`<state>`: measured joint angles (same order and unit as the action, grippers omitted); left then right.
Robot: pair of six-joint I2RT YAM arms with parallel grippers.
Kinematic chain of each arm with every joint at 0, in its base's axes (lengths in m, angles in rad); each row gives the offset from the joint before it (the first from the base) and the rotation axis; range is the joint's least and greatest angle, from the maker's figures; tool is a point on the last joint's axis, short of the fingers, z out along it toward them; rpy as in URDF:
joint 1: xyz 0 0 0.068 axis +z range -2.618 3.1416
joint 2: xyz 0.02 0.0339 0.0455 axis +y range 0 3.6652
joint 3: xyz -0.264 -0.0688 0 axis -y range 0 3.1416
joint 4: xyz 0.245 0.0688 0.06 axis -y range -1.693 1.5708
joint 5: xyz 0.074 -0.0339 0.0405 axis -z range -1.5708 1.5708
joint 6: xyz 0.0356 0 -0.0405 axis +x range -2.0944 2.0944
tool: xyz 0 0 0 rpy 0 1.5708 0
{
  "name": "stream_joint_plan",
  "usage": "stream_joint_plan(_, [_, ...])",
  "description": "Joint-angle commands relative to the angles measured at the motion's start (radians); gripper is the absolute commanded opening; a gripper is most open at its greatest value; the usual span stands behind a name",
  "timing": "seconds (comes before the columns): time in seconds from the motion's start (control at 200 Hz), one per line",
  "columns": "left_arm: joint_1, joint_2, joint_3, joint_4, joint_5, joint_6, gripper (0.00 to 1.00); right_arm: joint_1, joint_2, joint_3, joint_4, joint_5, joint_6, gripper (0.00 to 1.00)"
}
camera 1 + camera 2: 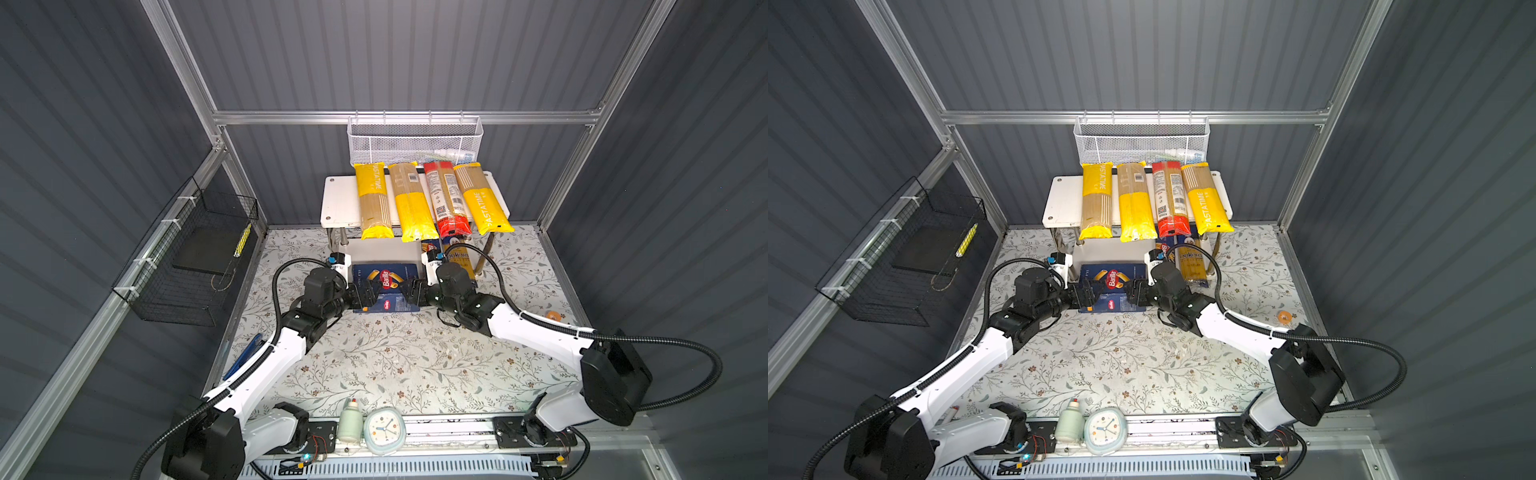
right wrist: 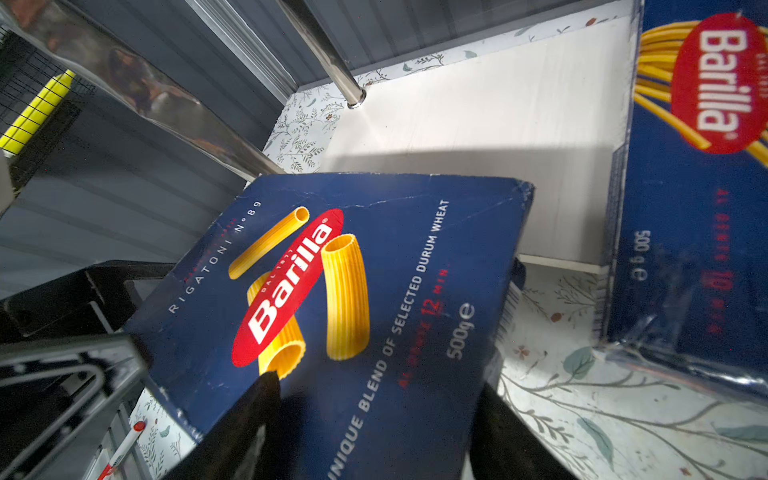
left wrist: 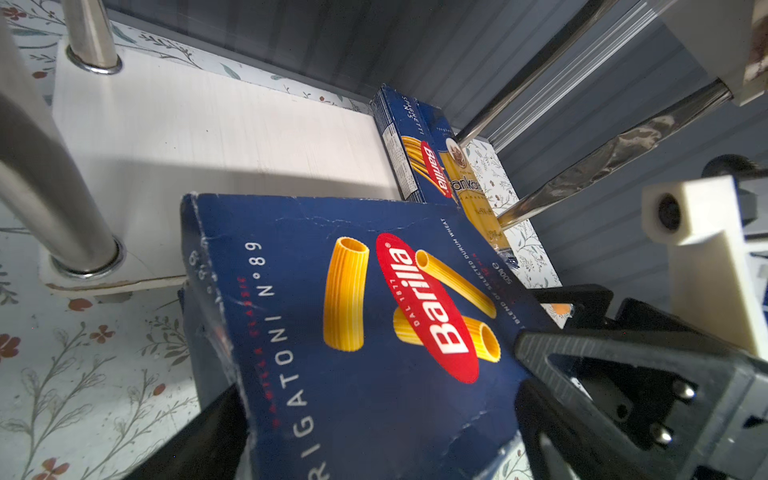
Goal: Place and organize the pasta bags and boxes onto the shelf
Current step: 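Push the Rigatoni box with both grippers onto the lower tier beside the Spaghetti box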
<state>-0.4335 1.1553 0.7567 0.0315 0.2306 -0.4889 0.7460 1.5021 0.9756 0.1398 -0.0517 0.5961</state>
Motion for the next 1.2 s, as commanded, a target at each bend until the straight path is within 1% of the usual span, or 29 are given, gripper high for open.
stream_joint_plan(0.0, [-0.051,0.018,0.067,0.170,0.170,0.023,0.99,0.040,0.006,0.098,0.137,-0.149,-0.042,0.70])
stream_joint_plan(0.405, [-0.051,0.110,0.098,0.231,0.148,0.058,0.99,0.013,0.069,0.165,0.132,-0.127,-0.122,0.70])
stream_joint_plan(0.615, [-0.051,0.175,0.151,0.227,0.134,0.099,0.99,0.006,0.111,0.176,0.123,-0.116,-0.147,0.69])
stream_joint_plan(0.755, [-0.051,0.212,0.164,0.267,0.128,0.101,0.99,-0.005,0.127,0.163,0.151,-0.114,-0.137,0.69])
stream_joint_plan(0.955, [-0.051,0.245,0.188,0.261,0.113,0.119,0.99,-0.013,0.174,0.133,0.225,-0.120,-0.095,0.69])
stream_joint_plan(1.151, [-0.051,0.273,0.183,0.282,0.107,0.121,0.99,-0.031,0.221,0.149,0.258,-0.121,-0.098,0.69])
stream_joint_plan(1.166, [-0.051,0.275,0.181,0.284,0.077,0.121,0.99,-0.032,0.225,0.150,0.259,-0.121,-0.098,0.69])
stream_joint_plan(1.196, [-0.051,0.278,0.181,0.287,0.068,0.122,0.99,-0.034,0.229,0.152,0.263,-0.117,-0.097,0.69])
